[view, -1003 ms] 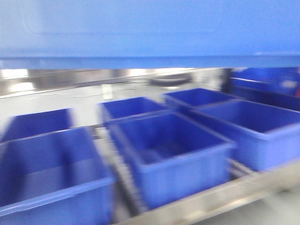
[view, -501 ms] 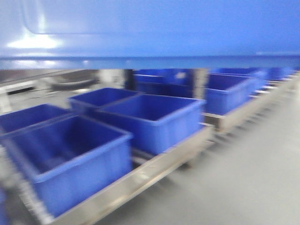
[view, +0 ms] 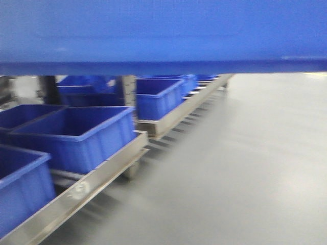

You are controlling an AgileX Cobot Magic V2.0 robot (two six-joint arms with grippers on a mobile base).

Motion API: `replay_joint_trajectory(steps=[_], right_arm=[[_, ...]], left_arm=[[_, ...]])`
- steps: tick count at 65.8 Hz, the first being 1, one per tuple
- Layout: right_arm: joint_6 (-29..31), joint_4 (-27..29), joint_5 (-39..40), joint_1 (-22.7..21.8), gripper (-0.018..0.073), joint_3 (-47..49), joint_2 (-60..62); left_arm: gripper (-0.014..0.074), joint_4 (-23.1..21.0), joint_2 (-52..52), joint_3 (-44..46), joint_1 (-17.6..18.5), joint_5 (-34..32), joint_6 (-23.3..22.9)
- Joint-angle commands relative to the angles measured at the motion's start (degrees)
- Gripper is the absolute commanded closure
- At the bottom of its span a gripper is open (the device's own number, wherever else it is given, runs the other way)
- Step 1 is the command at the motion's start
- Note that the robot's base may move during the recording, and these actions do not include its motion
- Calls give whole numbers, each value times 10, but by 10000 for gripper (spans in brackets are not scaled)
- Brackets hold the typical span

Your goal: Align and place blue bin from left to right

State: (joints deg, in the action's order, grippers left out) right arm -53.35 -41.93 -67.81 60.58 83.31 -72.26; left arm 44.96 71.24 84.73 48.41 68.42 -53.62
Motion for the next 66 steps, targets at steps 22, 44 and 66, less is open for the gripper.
replay_joint_trajectory(steps=[22,44,66], right_arm=[[-3,-12,130,5,638,6,1],[-3,-12,130,5,638,6,1],[-3,-12,130,5,638,6,1]], left_arm=[[707,-7,-1,6,7,-94,-4],[707,-7,-1,6,7,-94,-4],[707,-7,-1,6,7,-94,-4]])
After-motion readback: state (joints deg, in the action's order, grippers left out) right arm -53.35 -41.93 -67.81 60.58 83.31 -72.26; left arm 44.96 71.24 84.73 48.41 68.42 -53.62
